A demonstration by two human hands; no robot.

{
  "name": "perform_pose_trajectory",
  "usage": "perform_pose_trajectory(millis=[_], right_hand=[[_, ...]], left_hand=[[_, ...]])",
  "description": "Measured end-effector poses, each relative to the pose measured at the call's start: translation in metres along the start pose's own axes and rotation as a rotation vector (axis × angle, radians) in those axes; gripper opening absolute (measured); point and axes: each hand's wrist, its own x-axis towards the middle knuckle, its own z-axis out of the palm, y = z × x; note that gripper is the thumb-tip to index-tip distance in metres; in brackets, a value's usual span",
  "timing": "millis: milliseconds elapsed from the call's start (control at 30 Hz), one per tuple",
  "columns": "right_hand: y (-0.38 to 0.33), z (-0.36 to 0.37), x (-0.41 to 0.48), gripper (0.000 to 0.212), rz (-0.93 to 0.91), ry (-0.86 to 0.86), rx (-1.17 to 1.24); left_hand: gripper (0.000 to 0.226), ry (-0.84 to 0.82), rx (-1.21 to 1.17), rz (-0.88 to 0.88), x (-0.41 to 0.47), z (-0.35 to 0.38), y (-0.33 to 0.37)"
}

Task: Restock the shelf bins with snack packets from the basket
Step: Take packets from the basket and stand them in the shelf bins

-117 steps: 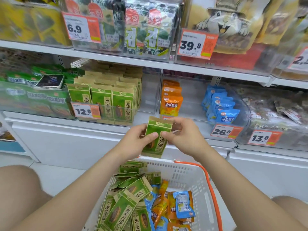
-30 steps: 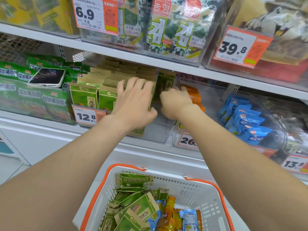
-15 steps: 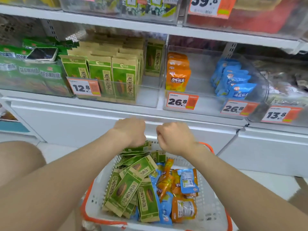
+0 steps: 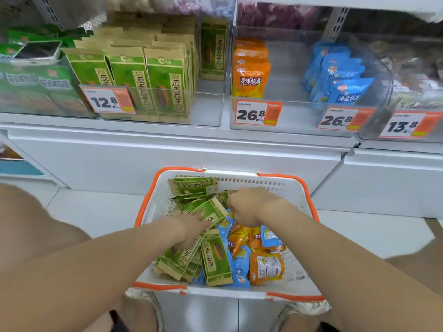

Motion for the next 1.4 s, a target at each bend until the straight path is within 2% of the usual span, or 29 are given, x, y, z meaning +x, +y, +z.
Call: perform_pose_trajectory(millis=[133, 267, 367, 433, 500, 567, 700, 800, 933, 1033, 1100, 1200, 1300, 1400], right_hand=[[-0.004, 0.0, 0.006, 0.016, 0.0, -0.034, 0.035], [-0.005, 0.001, 0.01, 0.027, 0.001, -0.063, 0.078], [-0.002, 0.002, 0.012, 0.028, 0.01, -0.104, 0.123], [0.001, -0.004, 0.012, 0.037, 0.007, -0.12, 0.226], [0.004, -0.014, 0.011, 0.055, 0.017, -0.115, 0.38], [0.005, -0.03, 0.008, 0.062, 0.04, -0.053, 0.522], [0.014, -0.058, 0.002, 0.031, 0.091, 0.056, 0.834], [0.023, -0.077, -0.004, 0.025, 0.079, 0.119, 0.942], [0.019, -0.105, -0.014, 0.02, 0.055, 0.353, 0.897], [0.008, -0.129, -0.02, 0.013, 0.041, 0.579, 0.875], [0.003, -0.146, -0.025, 0.016, 0.076, 0.757, 0.726], [0.002, -0.173, -0.04, 0.019, 0.068, 0.988, 0.597], [-0.001, -0.199, -0.053, 0.017, 0.016, 1.243, 0.593], [0.0, -0.212, -0.047, 0.014, -0.007, 1.393, 0.575]], left_hand=[[0.096, 0.017, 0.059, -0.009, 0.006, -0.001, -0.002], [0.046, 0.155, 0.1, 0.011, 0.006, -0.013, -0.003], [0.021, 0.051, -0.017, 0.058, 0.006, -0.024, -0.009], [0.008, 0.016, -0.173, 0.1, 0.003, -0.037, -0.018], [0.009, 0.092, -0.325, 0.147, -0.003, -0.056, -0.028], [0.011, 0.219, -0.458, 0.178, -0.013, -0.075, -0.038], [0.018, 0.511, -0.801, 0.169, -0.032, -0.101, -0.055], [0.022, 0.714, -1.022, 0.146, -0.045, -0.11, -0.06], [0.022, 0.952, -1.245, 0.16, -0.064, -0.124, -0.065], [0.024, 1.199, -1.294, 0.17, -0.077, -0.138, -0.075], [0.028, 1.307, -1.236, 0.174, -0.086, -0.15, -0.084], [0.035, 1.374, -1.133, 0.196, -0.097, -0.165, -0.098], [0.046, 1.446, -1.04, 0.112, -0.103, -0.174, -0.114], [0.043, 1.534, -0.768, -0.052, -0.106, -0.18, -0.128]])
